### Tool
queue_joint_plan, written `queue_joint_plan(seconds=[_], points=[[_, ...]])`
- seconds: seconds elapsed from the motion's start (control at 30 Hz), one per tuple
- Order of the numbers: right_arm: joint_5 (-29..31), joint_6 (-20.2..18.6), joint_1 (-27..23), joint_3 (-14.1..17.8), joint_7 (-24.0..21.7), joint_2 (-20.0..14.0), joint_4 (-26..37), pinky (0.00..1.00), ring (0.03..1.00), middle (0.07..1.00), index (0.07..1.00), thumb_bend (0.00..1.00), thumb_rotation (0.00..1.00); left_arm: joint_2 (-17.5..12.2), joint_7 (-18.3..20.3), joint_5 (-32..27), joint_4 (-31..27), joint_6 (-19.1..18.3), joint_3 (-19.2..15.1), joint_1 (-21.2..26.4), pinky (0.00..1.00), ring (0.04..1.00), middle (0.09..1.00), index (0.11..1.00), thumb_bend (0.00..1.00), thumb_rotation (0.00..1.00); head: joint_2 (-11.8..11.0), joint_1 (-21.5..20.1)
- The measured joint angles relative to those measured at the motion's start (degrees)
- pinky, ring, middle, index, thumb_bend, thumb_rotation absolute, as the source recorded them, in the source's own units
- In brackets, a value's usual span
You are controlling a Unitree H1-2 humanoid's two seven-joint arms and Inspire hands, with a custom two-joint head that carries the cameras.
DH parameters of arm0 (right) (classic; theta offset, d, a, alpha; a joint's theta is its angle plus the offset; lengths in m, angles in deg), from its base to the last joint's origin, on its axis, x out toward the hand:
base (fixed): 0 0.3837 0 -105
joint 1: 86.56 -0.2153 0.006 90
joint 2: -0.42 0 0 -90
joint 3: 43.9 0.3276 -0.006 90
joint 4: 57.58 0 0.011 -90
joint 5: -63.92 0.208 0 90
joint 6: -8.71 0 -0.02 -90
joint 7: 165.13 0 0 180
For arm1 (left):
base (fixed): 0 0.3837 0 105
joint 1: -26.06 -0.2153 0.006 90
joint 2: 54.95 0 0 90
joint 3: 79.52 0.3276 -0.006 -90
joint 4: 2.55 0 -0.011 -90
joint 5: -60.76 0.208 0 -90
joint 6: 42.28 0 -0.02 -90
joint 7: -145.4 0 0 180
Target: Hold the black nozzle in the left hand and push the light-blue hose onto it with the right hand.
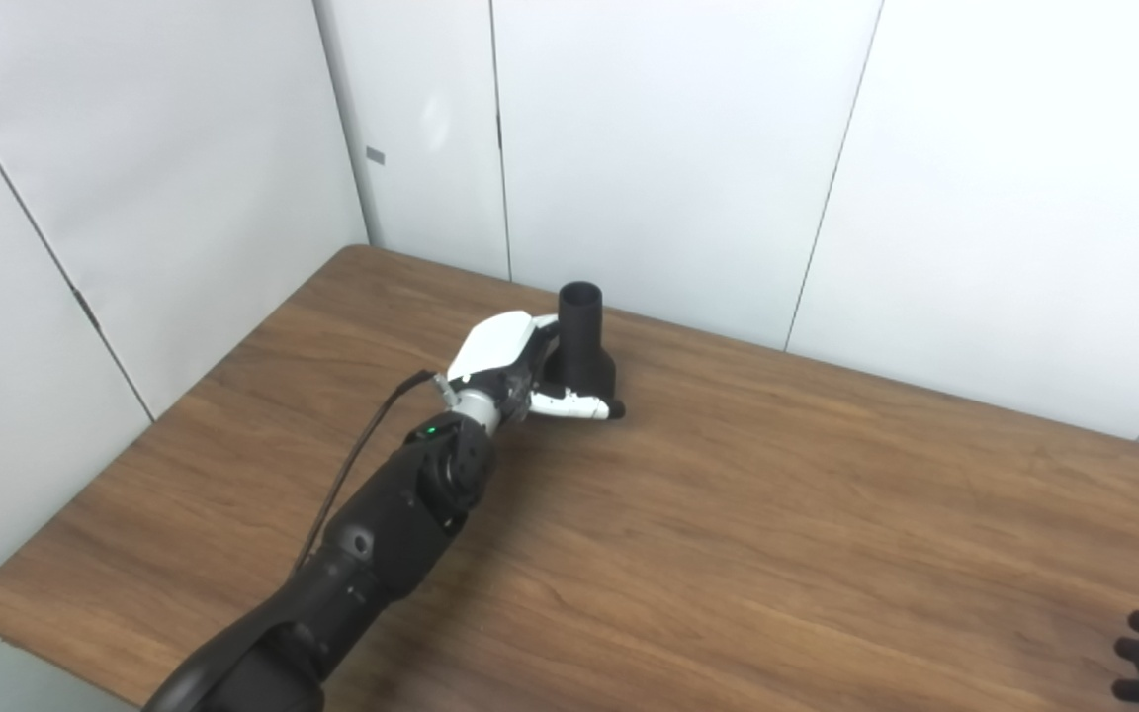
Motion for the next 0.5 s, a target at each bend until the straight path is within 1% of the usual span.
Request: queue_joint_plan(seconds=[0.17, 0.3, 0.4, 0.5], points=[[-0.4, 0.0, 0.1, -0.1, 0.0, -0.1, 0.0, 0.48, 0.632, 0.667, 0.617, 0.34, 0.29, 0.2, 0.0, 0.6, 1.7, 0.3, 1.3, 0.9, 0.84, 0.93, 0.937, 0.885, 1.0, 0.49, 0.0, -0.2], [-0.3, 0.0, 0.3, -0.1, 0.0, -0.1, 0.0, 0.48, 0.634, 0.669, 0.618, 0.35, 0.28, 0.4, -0.3, 1.7, 2.2, 0.3, 2.0, 1.1, 0.82, 0.921, 0.936, 0.89, 1.0, 0.52, -0.1, -0.4], [-0.2, 0.0, 0.3, -0.1, 0.0, -0.1, 0.1, 0.48, 0.626, 0.662, 0.613, 0.35, 0.27, 0.8, -0.6, 2.5, 3.0, 0.2, 2.1, 1.5, 0.81, 0.91, 0.926, 0.888, 1.0, 0.48, 0.1, -0.6], [0.1, 0.0, 0.3, 0.0, 0.0, 0.0, 0.4, 0.48, 0.625, 0.66, 0.613, 0.36, 0.27, 1.3, -1.4, 2.8, 3.9, 0.2, 2.1, 1.8, 0.77, 0.866, 0.882, 0.865, 1.0, 0.45, 0.2, -0.7]])
